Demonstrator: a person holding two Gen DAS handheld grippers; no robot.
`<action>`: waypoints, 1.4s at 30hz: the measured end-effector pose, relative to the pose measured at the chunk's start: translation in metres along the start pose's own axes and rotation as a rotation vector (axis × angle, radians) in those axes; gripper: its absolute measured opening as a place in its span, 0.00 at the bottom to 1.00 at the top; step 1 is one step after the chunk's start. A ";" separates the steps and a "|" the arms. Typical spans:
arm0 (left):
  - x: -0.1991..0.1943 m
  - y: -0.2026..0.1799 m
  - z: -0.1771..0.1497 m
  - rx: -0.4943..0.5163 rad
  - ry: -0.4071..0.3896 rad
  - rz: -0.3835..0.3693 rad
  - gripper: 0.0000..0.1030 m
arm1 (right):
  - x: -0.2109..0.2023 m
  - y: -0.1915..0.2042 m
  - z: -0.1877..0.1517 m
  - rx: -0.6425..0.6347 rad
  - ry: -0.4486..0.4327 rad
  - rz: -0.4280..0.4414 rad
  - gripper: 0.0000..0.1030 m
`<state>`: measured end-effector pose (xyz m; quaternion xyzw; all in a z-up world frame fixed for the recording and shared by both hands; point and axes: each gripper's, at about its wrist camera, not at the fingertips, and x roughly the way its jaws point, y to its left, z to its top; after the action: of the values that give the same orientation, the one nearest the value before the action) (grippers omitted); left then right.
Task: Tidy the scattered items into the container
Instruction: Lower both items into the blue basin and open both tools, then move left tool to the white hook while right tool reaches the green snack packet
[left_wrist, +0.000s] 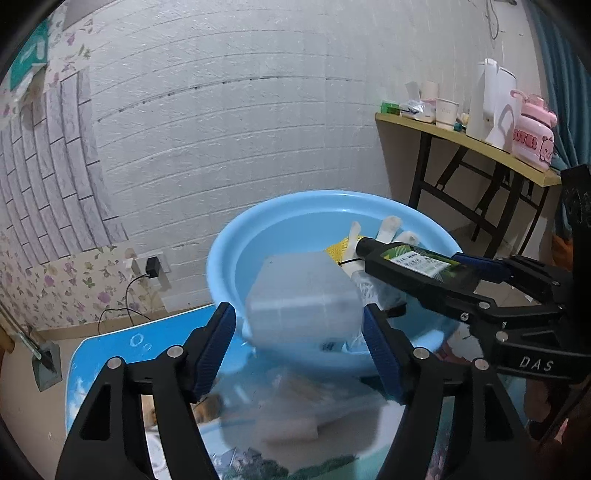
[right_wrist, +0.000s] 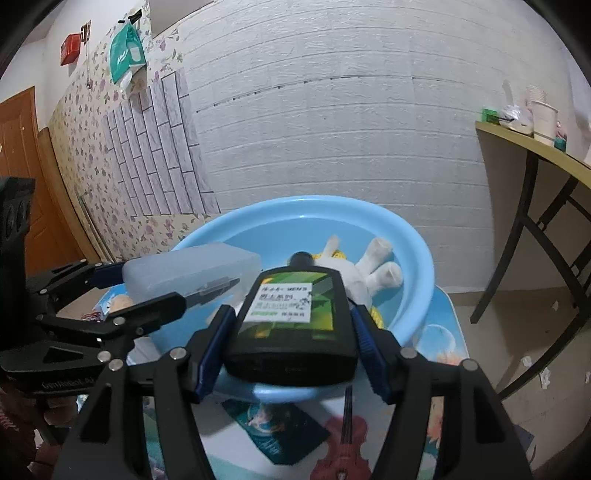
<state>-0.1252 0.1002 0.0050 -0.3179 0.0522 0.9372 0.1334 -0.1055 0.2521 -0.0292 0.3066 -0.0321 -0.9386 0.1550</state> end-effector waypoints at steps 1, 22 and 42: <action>-0.005 0.002 -0.003 -0.006 -0.001 0.001 0.68 | -0.004 0.001 -0.001 0.000 0.000 -0.011 0.63; -0.067 0.058 -0.058 -0.140 0.020 0.074 0.68 | -0.033 0.021 -0.019 0.046 0.045 -0.052 0.65; -0.057 0.125 -0.112 -0.274 0.130 0.188 0.69 | -0.023 0.019 -0.049 0.065 0.145 -0.089 0.65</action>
<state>-0.0520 -0.0523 -0.0470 -0.3869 -0.0378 0.9213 -0.0029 -0.0534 0.2428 -0.0529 0.3798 -0.0373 -0.9183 0.1050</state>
